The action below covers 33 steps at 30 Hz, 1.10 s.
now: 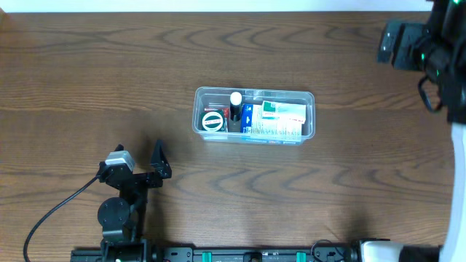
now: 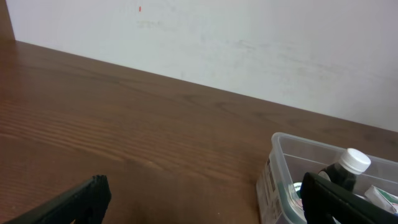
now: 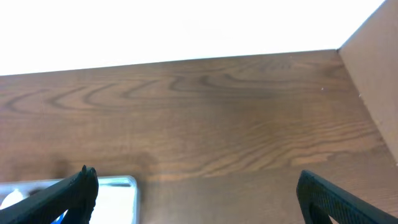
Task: Pack container
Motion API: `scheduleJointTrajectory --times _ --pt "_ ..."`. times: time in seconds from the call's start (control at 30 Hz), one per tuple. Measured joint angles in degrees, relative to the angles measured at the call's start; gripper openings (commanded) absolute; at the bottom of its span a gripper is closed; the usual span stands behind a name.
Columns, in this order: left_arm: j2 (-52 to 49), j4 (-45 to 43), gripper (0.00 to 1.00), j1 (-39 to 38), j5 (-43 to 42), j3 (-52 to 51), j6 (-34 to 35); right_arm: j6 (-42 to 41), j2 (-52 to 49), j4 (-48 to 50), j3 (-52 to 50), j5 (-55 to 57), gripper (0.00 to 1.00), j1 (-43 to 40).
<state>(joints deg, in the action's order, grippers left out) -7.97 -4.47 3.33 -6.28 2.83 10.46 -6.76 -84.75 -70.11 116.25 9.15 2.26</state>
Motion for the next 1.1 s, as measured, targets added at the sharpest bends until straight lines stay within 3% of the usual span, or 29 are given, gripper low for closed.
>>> scheduleJointTrajectory --times 0.2,0.37,0.77,1.1 --pt "0.0 0.0 0.98 0.0 0.0 0.0 0.0 0.8 5.3 -1.0 0.0 1.5 0.99 3.1" --pt "0.0 0.0 0.98 0.0 0.0 0.0 0.0 1.0 11.4 8.7 -4.7 2.0 0.99 4.1" --pt "0.1 0.0 0.98 0.0 -0.3 0.0 0.0 4.3 36.1 51.4 -50.3 -4.8 0.99 1.6" --pt "0.2 0.0 0.98 0.0 -0.6 0.0 0.0 7.5 51.3 73.9 -83.0 -12.0 0.99 -1.8"
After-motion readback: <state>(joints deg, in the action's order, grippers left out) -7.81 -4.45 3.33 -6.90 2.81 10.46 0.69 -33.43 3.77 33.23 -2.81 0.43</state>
